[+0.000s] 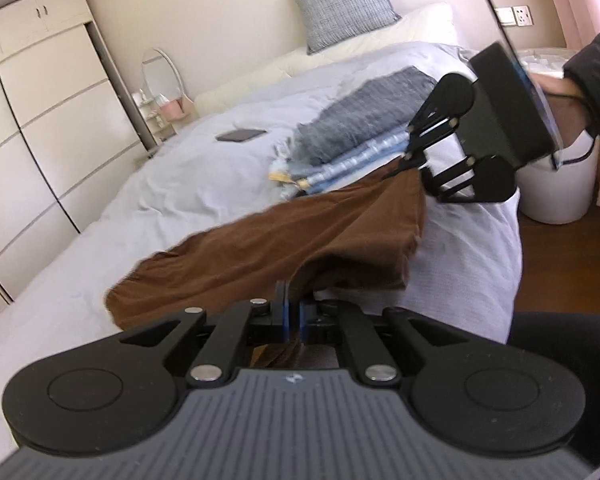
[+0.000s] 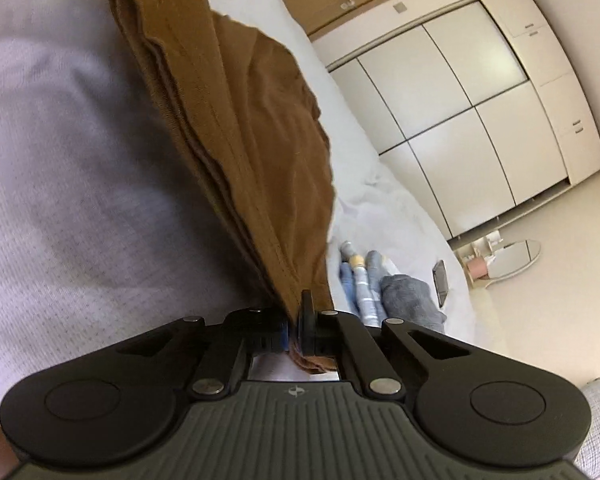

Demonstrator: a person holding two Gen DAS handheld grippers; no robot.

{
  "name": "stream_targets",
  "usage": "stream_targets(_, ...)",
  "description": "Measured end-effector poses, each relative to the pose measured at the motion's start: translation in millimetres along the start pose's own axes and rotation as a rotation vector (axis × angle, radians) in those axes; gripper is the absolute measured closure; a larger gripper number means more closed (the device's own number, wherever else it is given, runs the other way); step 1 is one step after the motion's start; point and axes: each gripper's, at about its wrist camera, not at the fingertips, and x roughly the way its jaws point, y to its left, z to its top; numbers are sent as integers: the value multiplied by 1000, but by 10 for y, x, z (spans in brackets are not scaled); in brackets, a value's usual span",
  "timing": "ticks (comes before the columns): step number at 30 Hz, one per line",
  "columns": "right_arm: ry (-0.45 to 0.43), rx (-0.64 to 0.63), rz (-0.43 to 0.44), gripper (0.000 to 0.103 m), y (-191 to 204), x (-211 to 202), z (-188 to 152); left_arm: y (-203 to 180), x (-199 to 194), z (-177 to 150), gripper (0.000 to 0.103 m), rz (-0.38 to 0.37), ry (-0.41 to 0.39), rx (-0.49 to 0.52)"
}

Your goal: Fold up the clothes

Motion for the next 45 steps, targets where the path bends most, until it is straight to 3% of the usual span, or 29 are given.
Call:
stream_targets(6, -61, 45, 13, 103, -315, -672, 407, 241, -714, -9, 100, 56, -22, 86)
stream_targets(11, -87, 0, 159, 103, -269, -1361, 733, 146, -1407, -209, 100, -17, 30, 117)
stream_targets(16, -37, -4, 371, 103, -141, -1821, 861, 0, -1764, -447, 100, -136, 92, 26)
stream_targets(19, -20, -15, 400, 103, -202, -1838, 928, 149, -1716, -495, 100, -156, 82, -62)
stream_targets(23, -22, -25, 415, 103, -424, -1640, 1105, 637, -1400, -446, 100, -138, 54, -228)
stream_targets(29, -12, 43, 501, 103, -985, -735, 1353, 1420, -694, -514, 100, -90, 73, -472)
stream_targets(34, 36, 139, 582, 103, -1235, 119, 1626, 1914, -100, -911, 100, -87, 164, -711)
stream_targets(38, 70, 269, 663, 95, -1266, 787, 1642, 2104, 217, -1326, 98, -110, 228, -896)
stream_targets(42, 108, 407, 724, 84, -1223, 1268, 1511, 2167, 269, -1542, 95, -103, 211, -974)
stream_targets(45, 92, 548, 774, 84, -1324, 1334, 1348, 2161, 239, -1488, 98, -110, 181, -897)
